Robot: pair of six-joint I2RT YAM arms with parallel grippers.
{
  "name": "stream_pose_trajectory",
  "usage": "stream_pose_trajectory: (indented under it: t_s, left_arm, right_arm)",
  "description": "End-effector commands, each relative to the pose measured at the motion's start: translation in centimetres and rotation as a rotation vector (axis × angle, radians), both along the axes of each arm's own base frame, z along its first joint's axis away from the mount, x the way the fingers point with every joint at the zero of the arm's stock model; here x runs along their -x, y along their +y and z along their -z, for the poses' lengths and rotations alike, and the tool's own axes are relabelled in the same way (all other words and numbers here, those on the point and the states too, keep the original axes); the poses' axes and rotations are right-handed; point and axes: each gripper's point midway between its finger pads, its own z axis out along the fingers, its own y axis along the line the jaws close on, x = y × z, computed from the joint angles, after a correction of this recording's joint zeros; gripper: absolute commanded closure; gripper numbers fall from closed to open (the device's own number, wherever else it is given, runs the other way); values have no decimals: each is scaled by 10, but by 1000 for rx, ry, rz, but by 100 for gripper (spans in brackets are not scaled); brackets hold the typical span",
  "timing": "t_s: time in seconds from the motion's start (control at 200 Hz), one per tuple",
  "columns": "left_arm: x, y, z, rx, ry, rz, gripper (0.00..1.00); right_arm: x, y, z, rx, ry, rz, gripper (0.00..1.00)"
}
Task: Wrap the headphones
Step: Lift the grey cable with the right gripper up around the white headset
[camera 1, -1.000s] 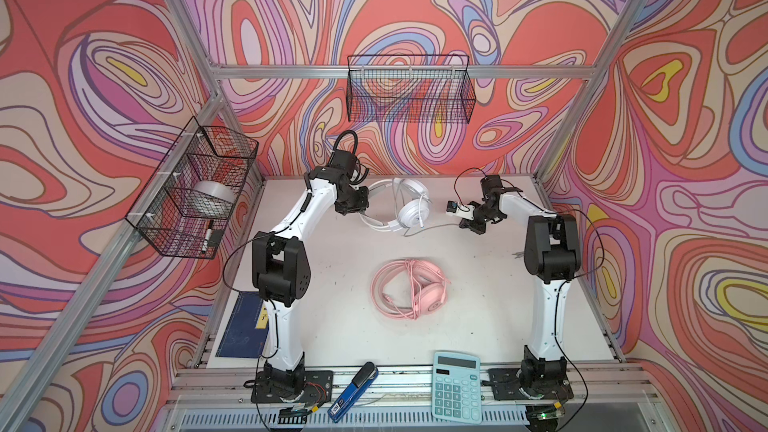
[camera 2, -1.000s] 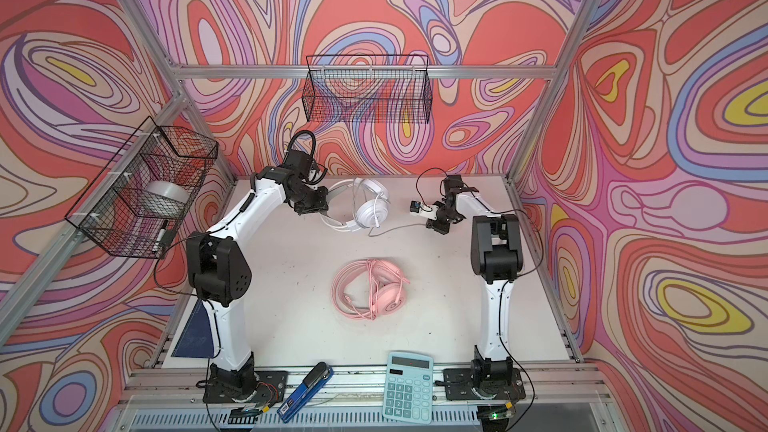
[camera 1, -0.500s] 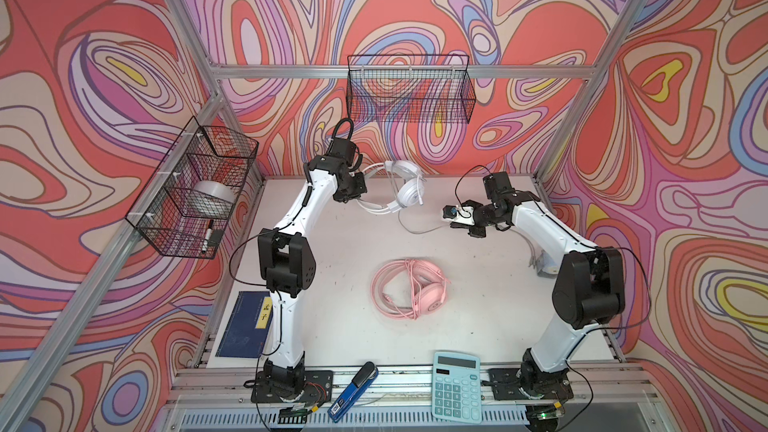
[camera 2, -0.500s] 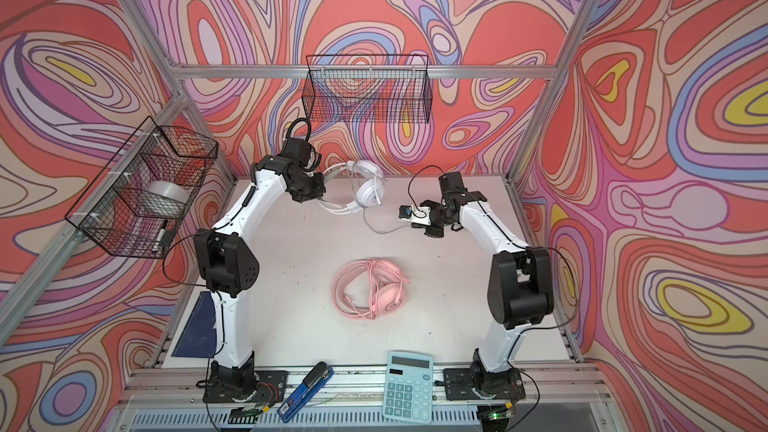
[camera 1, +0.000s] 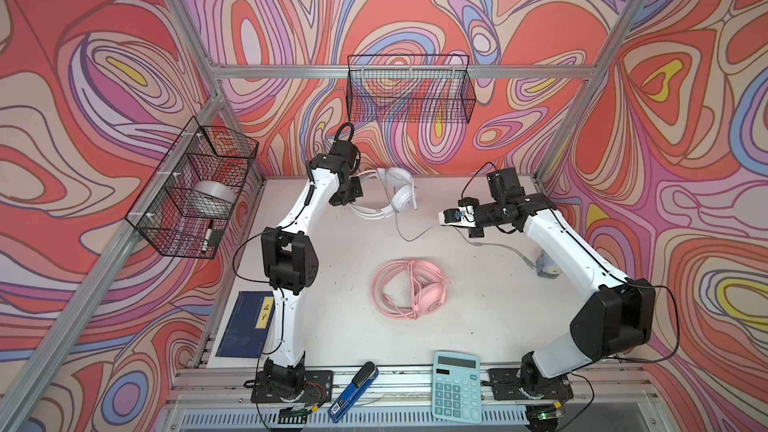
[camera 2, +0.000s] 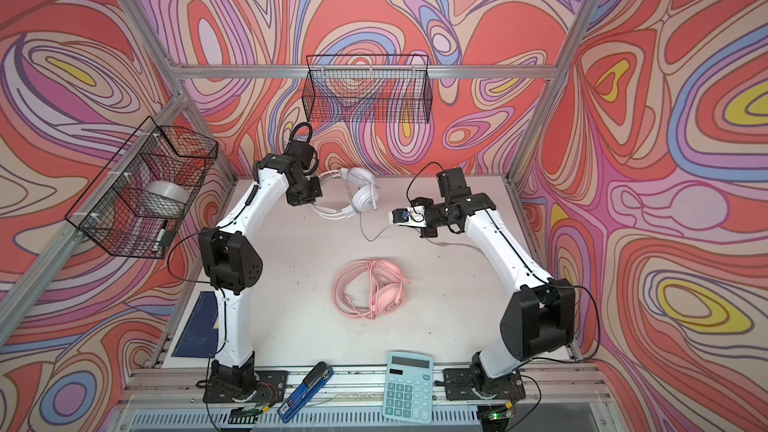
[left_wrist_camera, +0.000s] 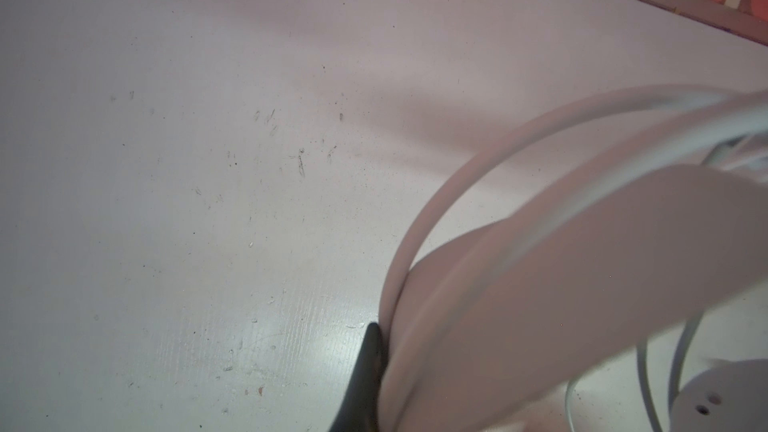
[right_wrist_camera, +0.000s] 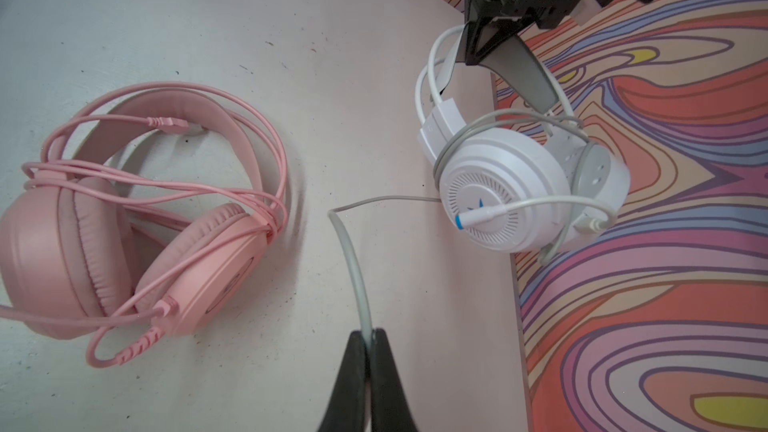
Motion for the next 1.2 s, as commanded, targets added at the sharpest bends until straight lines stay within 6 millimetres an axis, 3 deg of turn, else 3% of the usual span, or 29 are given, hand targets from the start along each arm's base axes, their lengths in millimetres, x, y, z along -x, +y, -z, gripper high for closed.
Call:
stream_pose_trajectory:
  t_s: [0.0, 0.321, 0.621, 0.816, 1.077, 1.192]
  left_arm:
    - [0, -5, 4, -2, 8, -22, 100]
    - [7, -16, 9, -96, 25, 105, 100]
    - [15, -31, 14, -198, 56, 249, 100]
    - [16, -46, 13, -166, 43, 303, 100]
    - [22, -69, 10, -142, 31, 407, 100]
    - [33, -83, 9, -125, 37, 492, 100]
  right_arm:
    - [0, 14, -32, -95, -52, -38, 100]
    - [-18, 31, -68, -197, -63, -23, 100]
    - [-31, 40, -87, -292, -59, 3, 100]
    - [-43, 46, -95, -335, 19, 66, 100]
    - [-61, 58, -76, -297, 87, 133, 100]
    - [-80, 54, -69, -285, 110, 232, 100]
